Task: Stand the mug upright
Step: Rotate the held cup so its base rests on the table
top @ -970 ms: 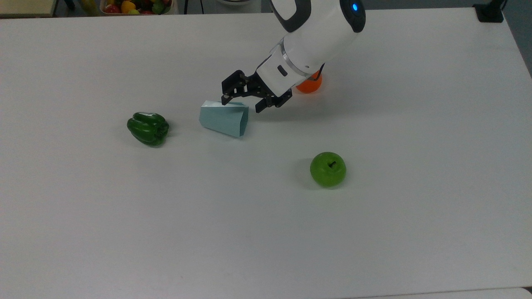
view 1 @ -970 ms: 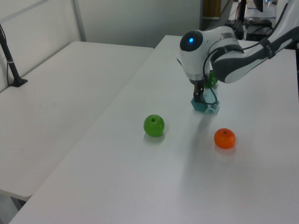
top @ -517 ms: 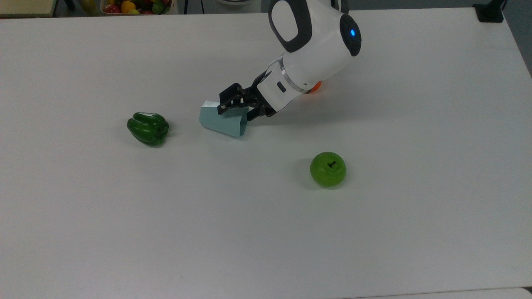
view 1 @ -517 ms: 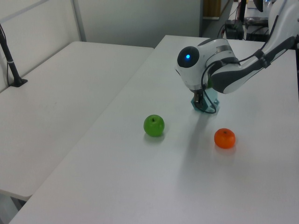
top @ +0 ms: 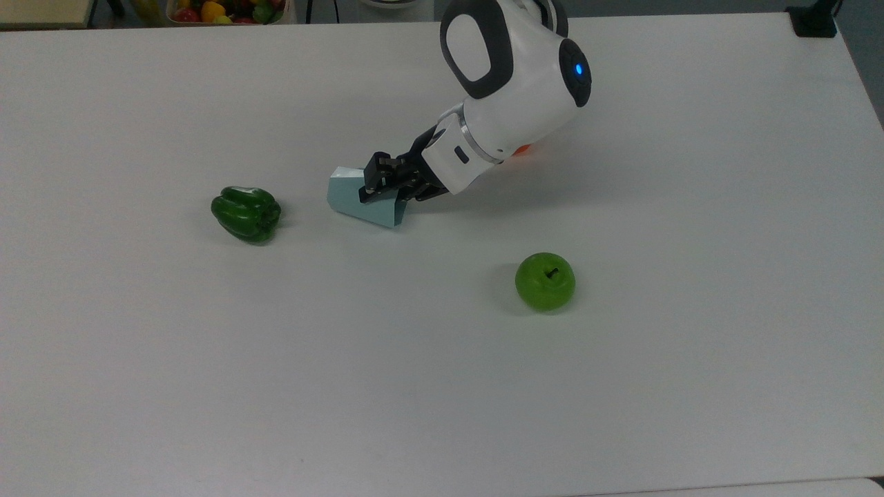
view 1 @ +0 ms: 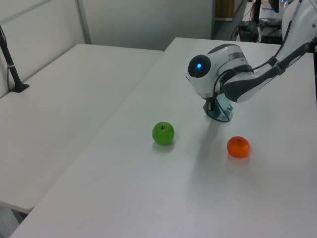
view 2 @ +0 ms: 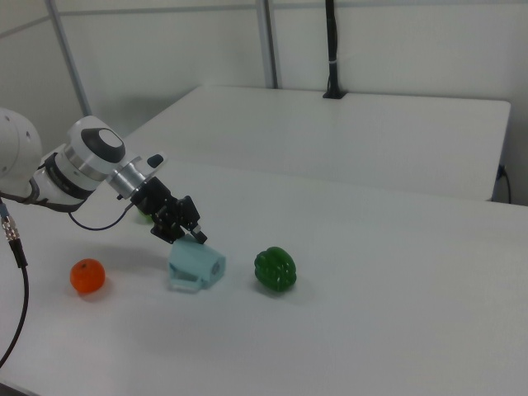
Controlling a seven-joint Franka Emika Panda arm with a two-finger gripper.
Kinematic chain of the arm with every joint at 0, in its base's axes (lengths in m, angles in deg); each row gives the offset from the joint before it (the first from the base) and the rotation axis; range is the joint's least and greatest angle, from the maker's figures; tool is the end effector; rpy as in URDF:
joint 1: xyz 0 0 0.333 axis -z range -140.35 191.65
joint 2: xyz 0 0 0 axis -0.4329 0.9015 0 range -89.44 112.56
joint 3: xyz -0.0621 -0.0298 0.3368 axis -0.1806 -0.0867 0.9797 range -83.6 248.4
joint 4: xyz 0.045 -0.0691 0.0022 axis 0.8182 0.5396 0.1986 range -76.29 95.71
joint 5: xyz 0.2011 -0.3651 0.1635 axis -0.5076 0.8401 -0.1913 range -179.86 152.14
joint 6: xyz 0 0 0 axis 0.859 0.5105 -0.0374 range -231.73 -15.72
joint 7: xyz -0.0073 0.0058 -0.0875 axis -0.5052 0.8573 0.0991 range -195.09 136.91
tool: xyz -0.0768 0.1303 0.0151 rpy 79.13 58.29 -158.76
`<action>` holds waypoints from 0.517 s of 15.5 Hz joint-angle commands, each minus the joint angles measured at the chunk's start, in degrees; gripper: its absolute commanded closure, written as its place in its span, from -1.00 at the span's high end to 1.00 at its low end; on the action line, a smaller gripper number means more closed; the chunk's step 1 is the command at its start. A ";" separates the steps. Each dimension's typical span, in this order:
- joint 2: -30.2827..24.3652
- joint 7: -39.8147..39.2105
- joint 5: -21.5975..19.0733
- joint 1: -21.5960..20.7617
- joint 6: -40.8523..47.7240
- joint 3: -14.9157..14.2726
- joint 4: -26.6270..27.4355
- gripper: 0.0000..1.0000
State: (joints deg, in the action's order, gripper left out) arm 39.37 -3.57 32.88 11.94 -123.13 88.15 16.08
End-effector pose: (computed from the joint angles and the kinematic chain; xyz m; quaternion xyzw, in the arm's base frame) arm 0.6927 0.1454 0.2769 0.9237 0.1184 0.0005 0.3643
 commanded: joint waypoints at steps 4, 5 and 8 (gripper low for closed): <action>-1.00 0.93 0.46 -0.09 -1.53 -0.48 0.66 -0.63; -1.26 0.94 0.20 0.00 -1.53 -0.48 0.49 -0.69; -1.79 1.02 -0.59 0.26 -1.61 -0.48 0.40 -0.92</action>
State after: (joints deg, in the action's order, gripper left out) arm 39.14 -3.40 33.21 12.08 -123.14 88.09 15.60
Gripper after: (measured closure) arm 0.837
